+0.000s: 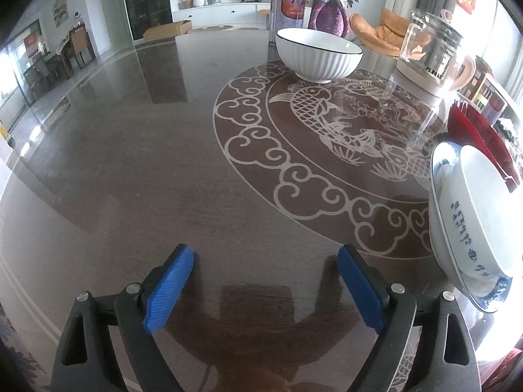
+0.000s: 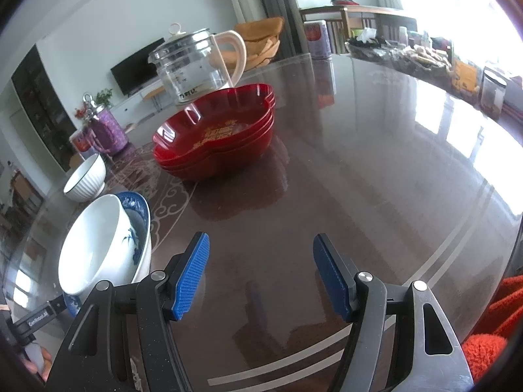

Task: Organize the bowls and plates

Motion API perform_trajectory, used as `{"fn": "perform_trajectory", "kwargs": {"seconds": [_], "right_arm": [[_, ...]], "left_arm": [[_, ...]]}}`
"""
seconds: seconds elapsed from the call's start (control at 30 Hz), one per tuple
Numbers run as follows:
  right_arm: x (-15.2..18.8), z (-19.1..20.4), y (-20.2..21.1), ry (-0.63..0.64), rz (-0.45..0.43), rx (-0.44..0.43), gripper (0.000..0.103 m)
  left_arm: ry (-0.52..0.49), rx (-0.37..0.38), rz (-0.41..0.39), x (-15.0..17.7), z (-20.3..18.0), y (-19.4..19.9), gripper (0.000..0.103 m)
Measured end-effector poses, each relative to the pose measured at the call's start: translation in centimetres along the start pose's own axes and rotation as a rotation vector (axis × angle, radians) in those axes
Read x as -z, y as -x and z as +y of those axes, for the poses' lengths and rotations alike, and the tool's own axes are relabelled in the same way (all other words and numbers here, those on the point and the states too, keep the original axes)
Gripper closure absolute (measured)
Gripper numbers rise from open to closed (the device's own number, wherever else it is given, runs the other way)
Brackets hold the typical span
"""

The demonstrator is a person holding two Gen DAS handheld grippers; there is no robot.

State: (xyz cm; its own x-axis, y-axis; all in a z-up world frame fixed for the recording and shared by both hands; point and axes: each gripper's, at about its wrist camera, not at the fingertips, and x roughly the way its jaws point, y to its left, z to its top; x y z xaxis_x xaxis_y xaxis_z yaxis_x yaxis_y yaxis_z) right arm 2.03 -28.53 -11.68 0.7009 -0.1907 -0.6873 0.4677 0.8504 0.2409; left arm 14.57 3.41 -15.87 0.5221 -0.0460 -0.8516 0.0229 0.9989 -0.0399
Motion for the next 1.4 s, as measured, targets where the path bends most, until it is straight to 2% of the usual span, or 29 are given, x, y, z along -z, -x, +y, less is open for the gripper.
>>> {"fn": "perform_trajectory", "kwargs": {"seconds": [0.13,0.2,0.23,0.93,1.07,1.13,1.27,1.4], "right_arm": [[0.1,0.0,0.0,0.002,0.002,0.0,0.033],[0.1,0.0,0.0,0.001,0.003,0.003,0.033],[0.1,0.0,0.0,0.0,0.004,0.007,0.033],[0.2,0.4,0.4,0.024,-0.022,0.032,0.033],[0.2,0.6,0.6,0.041,-0.029,0.029,0.033],[-0.1,0.8,0.8,0.053,-0.029,-0.002,0.033],[-3.1,3.0,0.7,0.076,0.041,-0.112,0.033],[-8.4,9.4,-1.0,0.157,0.142,-0.226,0.033]], "left_arm": [[-0.016,-0.021,0.005,0.0,-0.4,-0.2,0.01],[-0.005,-0.012,0.017,0.0,-0.3,-0.4,0.001],[-0.005,-0.012,0.018,0.0,-0.3,-0.4,0.001],[-0.027,-0.02,0.075,-0.6,-0.4,-1.0,0.0],[-0.052,-0.004,0.073,-0.6,-0.4,-1.0,0.0],[-0.06,0.039,0.078,-0.8,0.1,-0.8,0.0],[0.011,0.128,0.043,-4.1,2.9,0.4,0.0],[0.1,0.176,-0.034,-10.7,5.4,1.5,0.001]]}}
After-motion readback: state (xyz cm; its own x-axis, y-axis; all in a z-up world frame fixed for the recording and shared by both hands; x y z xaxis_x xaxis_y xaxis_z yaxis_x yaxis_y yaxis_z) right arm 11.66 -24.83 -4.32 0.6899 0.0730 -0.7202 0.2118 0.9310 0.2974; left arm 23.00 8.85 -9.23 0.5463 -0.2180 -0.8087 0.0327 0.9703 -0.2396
